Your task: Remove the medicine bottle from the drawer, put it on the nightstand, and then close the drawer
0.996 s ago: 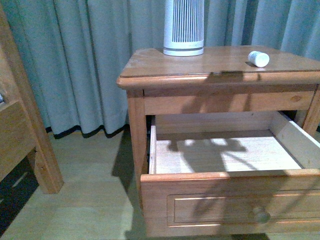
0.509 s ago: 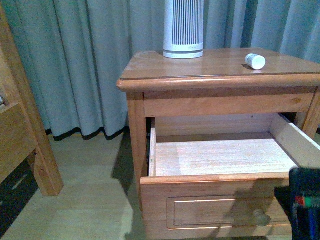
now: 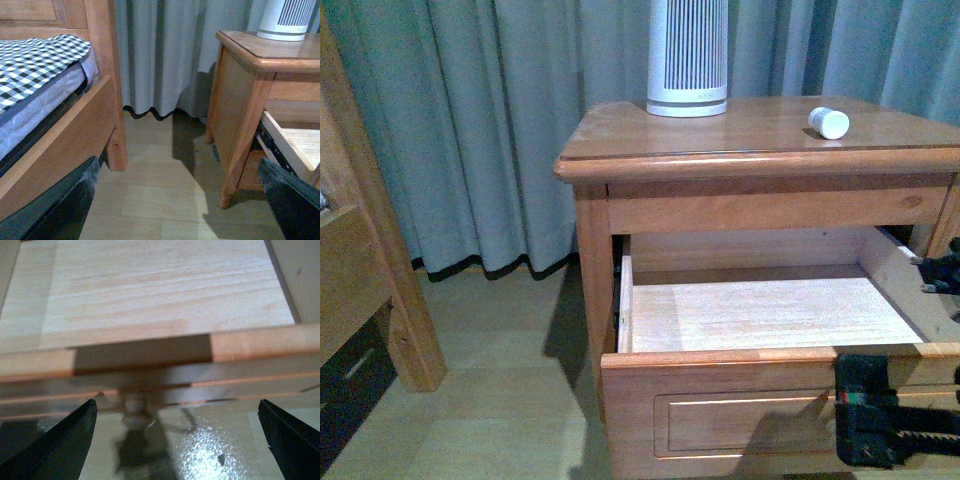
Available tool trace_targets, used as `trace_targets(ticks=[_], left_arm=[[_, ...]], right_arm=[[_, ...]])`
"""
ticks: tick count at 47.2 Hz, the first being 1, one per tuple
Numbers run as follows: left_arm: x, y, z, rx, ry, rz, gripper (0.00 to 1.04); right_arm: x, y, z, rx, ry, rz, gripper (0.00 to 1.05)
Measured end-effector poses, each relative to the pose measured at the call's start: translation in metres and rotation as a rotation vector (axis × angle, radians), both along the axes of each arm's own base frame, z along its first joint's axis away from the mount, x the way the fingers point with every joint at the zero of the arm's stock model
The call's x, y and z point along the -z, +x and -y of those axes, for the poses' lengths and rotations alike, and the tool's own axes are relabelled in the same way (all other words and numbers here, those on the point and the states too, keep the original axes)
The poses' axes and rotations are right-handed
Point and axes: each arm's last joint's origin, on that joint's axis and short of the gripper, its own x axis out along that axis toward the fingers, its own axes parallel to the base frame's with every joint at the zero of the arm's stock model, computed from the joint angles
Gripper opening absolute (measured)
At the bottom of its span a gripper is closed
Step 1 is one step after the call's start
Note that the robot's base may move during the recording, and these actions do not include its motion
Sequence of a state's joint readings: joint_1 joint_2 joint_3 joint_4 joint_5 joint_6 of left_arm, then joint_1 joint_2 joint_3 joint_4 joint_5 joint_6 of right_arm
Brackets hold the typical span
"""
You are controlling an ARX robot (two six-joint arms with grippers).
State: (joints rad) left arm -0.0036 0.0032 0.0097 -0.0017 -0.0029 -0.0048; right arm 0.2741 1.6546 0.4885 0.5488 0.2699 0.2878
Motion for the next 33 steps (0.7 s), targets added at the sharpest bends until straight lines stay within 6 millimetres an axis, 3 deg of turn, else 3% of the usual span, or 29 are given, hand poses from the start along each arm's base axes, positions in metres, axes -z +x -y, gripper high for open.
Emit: trace_targets(ticks=[7, 19, 28, 33], left_arm=[[0.000, 0.000, 0.000, 0.000, 0.000, 0.000, 0.98], [0.000, 0.000, 0.000, 0.000, 0.000, 0.000, 0.98], [0.000, 0.000, 0.000, 0.000, 0.000, 0.000, 0.98], [0.000, 0.000, 0.000, 0.000, 0.000, 0.000, 0.98]], right_arm=[[0.014, 0.032, 0.004, 0.003, -0.062, 0.012, 0.98], [0.006, 0.135, 0.019, 0.048, -0.207, 0.122, 0.98], [-0.005, 0.177, 0.033, 0.073, -0.281, 0.165, 0.98], [0.001, 0.181, 0.039, 0.078, -0.290, 0.145, 0.98]])
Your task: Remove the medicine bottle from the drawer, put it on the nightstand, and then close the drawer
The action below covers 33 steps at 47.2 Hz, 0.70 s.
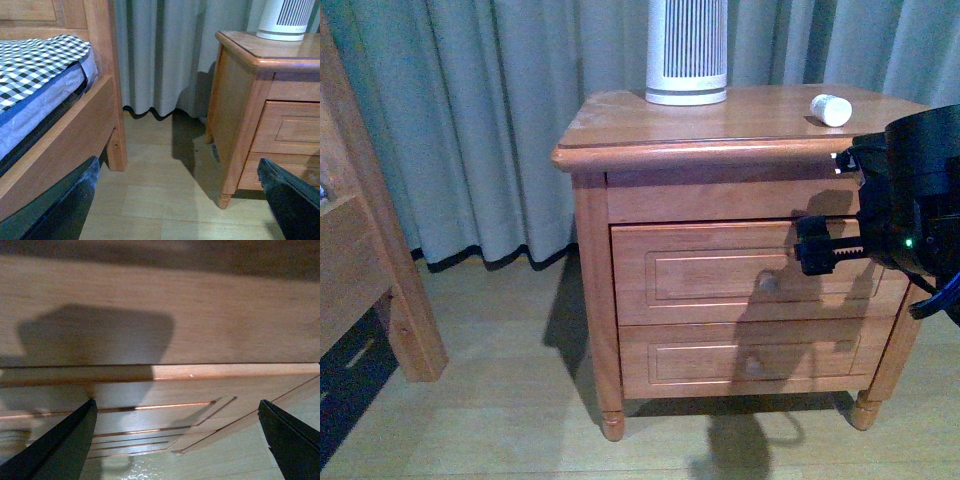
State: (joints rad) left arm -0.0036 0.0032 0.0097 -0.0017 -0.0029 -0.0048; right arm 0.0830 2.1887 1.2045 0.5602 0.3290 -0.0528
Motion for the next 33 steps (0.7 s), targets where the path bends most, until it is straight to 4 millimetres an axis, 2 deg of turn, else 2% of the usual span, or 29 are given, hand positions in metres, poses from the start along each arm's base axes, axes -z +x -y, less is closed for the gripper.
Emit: trace_targets(ticks=[7, 11, 17, 22, 27, 33], left_arm=[[0.000, 0.000, 0.000, 0.000, 0.000, 0.000, 0.98], [0.000, 0.000, 0.000, 0.000, 0.000, 0.000, 0.98], [0.000, 0.000, 0.000, 0.000, 0.000, 0.000, 0.98], [0.000, 0.000, 0.000, 0.000, 0.000, 0.000, 0.98], [0.000, 0.000, 0.000, 0.000, 0.000, 0.000, 0.98], [0.000, 0.000, 0.000, 0.000, 0.000, 0.000, 0.98]], right_arm=[[0.002, -0.005, 0.000, -0.005, 0.005, -0.005, 0.98], [-0.002, -0.024, -0.003, -0.006, 0.028, -0.017, 0.98], [-0.019, -0.059, -0.007, -0.004, 0.068, -0.022, 0.98], [-0.038, -0.098, -0.006, 0.000, 0.113, -0.019, 0.98], [-0.057, -0.150, 0.001, 0.001, 0.134, 0.015, 0.98], [-0.076, -0.202, 0.009, 0.003, 0.140, 0.069, 0.98]])
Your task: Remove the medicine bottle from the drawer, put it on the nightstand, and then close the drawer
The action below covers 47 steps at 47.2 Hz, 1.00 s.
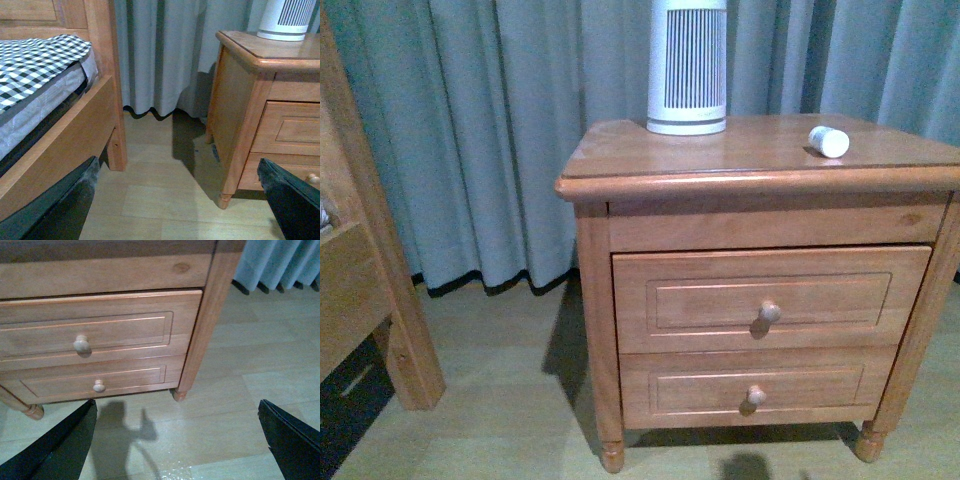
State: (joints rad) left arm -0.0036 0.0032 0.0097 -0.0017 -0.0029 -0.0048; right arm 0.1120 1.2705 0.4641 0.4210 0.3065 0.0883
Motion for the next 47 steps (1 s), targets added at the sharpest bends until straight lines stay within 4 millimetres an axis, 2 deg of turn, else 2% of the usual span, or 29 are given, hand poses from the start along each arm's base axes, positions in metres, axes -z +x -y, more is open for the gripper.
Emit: trace_targets(ticks=[5, 10, 17, 21, 28, 33, 37, 41, 47], left_arm=[[0.000, 0.000, 0.000, 0.000, 0.000, 0.000, 0.98], [0.000, 0.000, 0.000, 0.000, 0.000, 0.000, 0.98], [0.000, 0.000, 0.000, 0.000, 0.000, 0.000, 0.98], [0.000, 0.000, 0.000, 0.000, 0.000, 0.000, 0.98], [0.000, 0.000, 0.000, 0.000, 0.000, 0.000, 0.98], [0.000, 0.000, 0.000, 0.000, 0.000, 0.000, 0.98], [0.000, 0.000, 0.000, 0.000, 0.000, 0.000, 0.98], [0.000, 0.000, 0.000, 0.000, 0.000, 0.000, 0.98], [0.000, 0.000, 0.000, 0.000, 0.000, 0.000, 0.98]], right_arm=[[-0.017, -0.046, 0.006, 0.009, 0.003, 0.072, 0.98], [-0.029, -0.083, 0.007, 0.035, -0.003, 0.148, 0.98], [-0.029, -0.131, 0.003, 0.047, 0.013, 0.207, 0.98], [-0.025, -0.142, 0.002, 0.030, 0.041, 0.231, 0.98], [-0.025, -0.144, 0.002, 0.031, 0.061, 0.245, 0.98], [-0.020, -0.144, 0.004, -0.155, 0.058, 0.353, 0.82], [-0.013, -0.145, 0.008, -0.234, 0.029, 0.368, 0.61], [-0.006, -0.144, 0.017, -0.210, 0.011, 0.363, 0.42], [0.000, -0.145, 0.018, -0.209, 0.003, 0.363, 0.11]])
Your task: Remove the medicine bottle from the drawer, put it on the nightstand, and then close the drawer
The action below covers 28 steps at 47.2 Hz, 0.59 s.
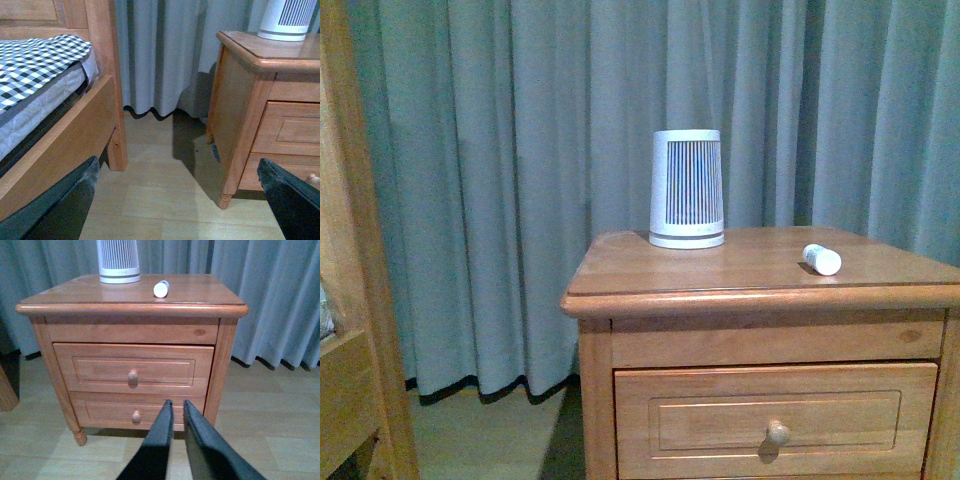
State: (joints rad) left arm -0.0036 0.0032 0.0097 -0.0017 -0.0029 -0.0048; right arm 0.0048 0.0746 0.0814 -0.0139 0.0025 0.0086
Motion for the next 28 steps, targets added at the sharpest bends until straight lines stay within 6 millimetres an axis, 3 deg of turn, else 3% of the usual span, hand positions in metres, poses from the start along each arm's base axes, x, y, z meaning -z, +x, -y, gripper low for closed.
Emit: trace_targets(ticks=[2, 25, 28], left_arm=[[0.000, 0.000, 0.000, 0.000, 0.000, 0.000, 0.98], [0.000, 0.000, 0.000, 0.001, 0.000, 0.000, 0.98], [0.000, 0.000, 0.000, 0.001, 0.000, 0.000, 0.98]], right_arm=[[0.002, 0.000, 0.000, 0.000, -0.005, 0.002, 0.02], [0.017, -0.001, 0.000, 0.000, -0.005, 0.011, 0.03], [0.017, -0.001, 0.000, 0.000, -0.006, 0.011, 0.10]])
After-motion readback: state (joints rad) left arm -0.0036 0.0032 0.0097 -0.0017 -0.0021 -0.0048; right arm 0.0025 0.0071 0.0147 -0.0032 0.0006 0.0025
